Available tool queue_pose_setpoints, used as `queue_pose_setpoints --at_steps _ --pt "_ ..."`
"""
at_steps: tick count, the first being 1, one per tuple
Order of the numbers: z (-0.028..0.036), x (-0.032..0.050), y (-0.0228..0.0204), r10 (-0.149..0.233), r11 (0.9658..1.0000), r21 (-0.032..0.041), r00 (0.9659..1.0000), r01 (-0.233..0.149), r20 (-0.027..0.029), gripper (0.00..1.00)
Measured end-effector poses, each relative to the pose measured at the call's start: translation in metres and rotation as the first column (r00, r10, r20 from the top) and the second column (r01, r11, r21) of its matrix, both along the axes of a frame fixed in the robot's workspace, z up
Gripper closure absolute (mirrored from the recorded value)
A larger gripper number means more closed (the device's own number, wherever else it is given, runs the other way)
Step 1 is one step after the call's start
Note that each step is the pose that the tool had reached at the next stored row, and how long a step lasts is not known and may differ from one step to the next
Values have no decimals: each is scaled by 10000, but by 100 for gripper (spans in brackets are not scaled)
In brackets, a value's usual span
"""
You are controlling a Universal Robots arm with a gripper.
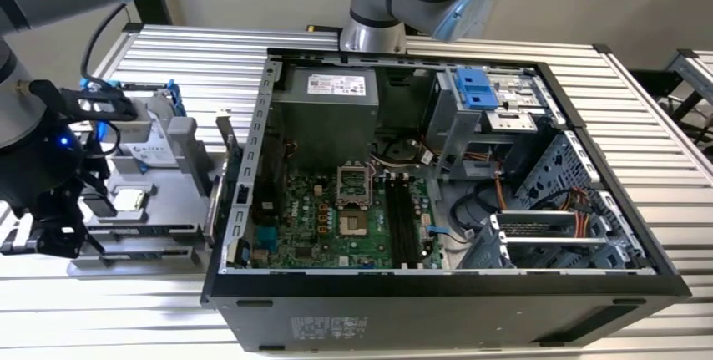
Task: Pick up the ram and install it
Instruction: 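Pick up the ram and move it above insertion slot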
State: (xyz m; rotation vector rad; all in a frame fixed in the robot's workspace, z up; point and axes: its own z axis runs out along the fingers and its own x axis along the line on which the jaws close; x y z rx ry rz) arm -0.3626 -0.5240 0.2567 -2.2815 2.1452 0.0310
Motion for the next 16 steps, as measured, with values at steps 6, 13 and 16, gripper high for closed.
queue_pose_setpoints --at_steps 6,13,16 --pt "-71 0 0 0 10000 0 10000 0 0 0" --pt "-153 0 0 0 10000 -1 10000 0 -1 0" --pt "-186 0 0 0 10000 -1 10000 0 -1 0"
